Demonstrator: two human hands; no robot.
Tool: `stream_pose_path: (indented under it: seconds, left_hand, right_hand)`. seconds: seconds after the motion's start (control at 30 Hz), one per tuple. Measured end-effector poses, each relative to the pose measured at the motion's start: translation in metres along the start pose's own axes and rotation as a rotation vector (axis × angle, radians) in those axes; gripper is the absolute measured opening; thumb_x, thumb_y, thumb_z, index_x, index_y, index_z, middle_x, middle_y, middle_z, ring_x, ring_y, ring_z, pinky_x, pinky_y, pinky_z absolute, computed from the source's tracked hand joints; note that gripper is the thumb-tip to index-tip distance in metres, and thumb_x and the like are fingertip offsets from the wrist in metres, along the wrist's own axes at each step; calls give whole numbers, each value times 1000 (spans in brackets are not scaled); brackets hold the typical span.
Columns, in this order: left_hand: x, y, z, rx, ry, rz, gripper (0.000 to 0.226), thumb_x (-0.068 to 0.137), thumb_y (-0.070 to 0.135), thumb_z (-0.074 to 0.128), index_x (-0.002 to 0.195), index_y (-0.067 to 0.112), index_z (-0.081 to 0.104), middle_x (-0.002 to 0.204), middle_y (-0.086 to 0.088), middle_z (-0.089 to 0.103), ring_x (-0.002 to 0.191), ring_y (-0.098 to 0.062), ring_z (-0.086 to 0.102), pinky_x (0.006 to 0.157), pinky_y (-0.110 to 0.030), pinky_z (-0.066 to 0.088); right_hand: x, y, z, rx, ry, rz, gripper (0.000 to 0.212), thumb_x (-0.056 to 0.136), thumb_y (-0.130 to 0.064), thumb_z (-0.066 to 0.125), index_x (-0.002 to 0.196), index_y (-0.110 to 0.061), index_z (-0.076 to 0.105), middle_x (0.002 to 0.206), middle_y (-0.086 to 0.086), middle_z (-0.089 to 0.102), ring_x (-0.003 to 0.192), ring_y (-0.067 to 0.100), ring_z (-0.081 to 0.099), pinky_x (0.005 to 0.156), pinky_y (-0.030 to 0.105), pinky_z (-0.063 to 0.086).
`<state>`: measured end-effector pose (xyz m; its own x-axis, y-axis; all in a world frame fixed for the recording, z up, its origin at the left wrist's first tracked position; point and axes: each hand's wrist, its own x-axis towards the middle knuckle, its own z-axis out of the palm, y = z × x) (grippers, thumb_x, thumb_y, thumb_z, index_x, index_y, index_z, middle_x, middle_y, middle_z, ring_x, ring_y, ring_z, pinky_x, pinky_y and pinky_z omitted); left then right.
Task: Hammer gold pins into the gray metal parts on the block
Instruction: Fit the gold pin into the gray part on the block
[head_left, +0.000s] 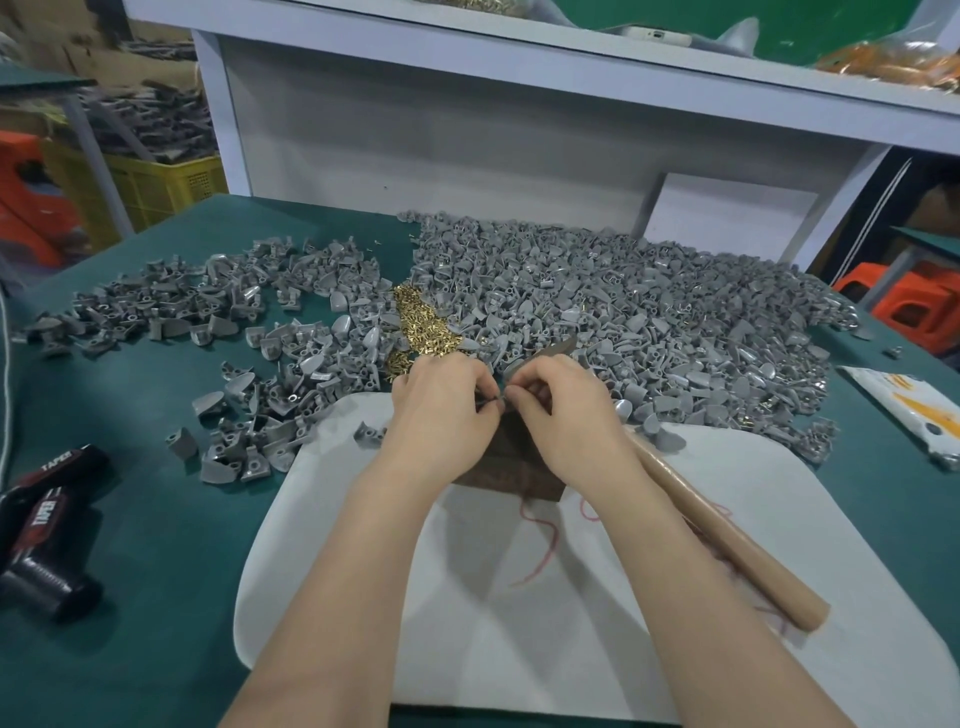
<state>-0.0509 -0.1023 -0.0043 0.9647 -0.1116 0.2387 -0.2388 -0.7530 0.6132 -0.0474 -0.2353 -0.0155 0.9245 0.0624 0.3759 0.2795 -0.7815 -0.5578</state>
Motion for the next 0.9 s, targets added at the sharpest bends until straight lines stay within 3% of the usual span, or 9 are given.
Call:
stream_pose_path:
  seconds: [0.37,0.57,0.77,0.9]
  left_hand:
    - [-1,0,0,-19,-8,-10,8,86,20,60,86,22,68,98,3,67,107,-24,55,95,-43,43]
    - [-1,1,0,-12,-10,1,7,87,18,60,87,19,67,99,1,67,108,-26,53,95,-43,42]
    - [-1,1,0,-14,-14,7,7,86,16,61,89,16,67,98,-2,67,108,-28,52,94,-44,42]
    - [-1,1,-1,-18,-3,11,6,85,17,62,86,19,68,97,0,67,106,-27,53,93,-43,43]
  right_hand:
    - [-7,-5,3,-36,74,-84,4,86,-5,60,84,-3,62,88,6,54,74,12,43,71,30,37]
    - [3,-8,-4,-96,-20,-6,6,88,-14,59,84,-11,62,76,-8,42,68,8,40,63,22,28]
    - [9,-13,-9,-174,-93,13,6,90,-16,56,89,-13,61,87,-3,46,82,15,44,75,27,36]
    - [8,-10,-10,-128,-98,23,9,90,-19,58,90,-14,66,84,-5,53,81,14,48,71,24,35]
